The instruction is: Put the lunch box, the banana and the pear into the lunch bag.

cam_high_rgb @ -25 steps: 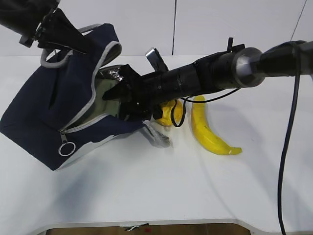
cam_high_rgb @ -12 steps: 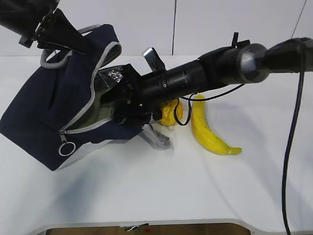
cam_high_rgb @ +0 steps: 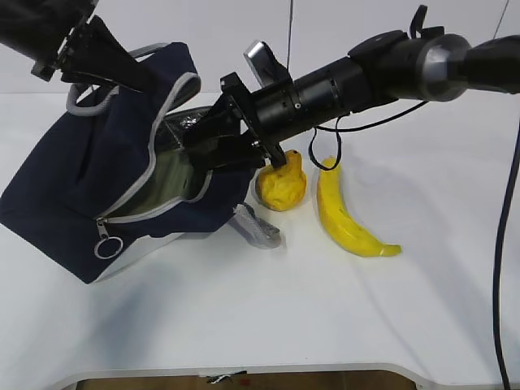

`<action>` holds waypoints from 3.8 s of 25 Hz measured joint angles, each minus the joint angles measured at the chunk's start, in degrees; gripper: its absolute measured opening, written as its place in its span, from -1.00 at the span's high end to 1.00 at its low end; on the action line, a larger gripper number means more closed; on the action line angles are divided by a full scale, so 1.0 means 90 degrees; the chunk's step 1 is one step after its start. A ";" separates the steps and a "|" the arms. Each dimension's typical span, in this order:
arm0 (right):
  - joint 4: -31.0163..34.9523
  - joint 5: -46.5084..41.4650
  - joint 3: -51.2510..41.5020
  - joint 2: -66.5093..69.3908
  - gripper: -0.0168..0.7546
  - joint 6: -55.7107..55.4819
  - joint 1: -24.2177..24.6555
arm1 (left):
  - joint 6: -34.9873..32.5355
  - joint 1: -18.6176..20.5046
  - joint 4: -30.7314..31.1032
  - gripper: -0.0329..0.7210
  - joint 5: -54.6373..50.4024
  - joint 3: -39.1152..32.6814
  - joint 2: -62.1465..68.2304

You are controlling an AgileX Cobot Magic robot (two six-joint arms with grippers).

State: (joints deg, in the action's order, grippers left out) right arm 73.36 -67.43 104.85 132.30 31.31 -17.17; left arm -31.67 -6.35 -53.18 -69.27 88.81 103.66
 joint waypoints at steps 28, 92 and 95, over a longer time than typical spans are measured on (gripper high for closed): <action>-0.7229 -0.0335 0.0190 -0.2167 -0.20 -0.3429 -0.0139 | 0.0019 0.0024 0.0012 0.89 -0.0015 0.0000 0.0000; -0.7970 -0.0278 0.0190 -0.0167 0.19 -0.4359 -0.0416 | 0.0069 0.0024 0.0012 0.89 -0.0015 0.0000 0.0000; -0.7970 -0.0278 0.0217 -0.0167 0.22 -0.4359 -0.0416 | 0.0069 0.0024 0.0012 0.89 -0.0015 0.0000 0.0000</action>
State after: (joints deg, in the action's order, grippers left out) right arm 1.64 -69.94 106.80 130.79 -7.92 -20.91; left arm -31.05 -6.14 -53.08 -69.40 88.81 103.66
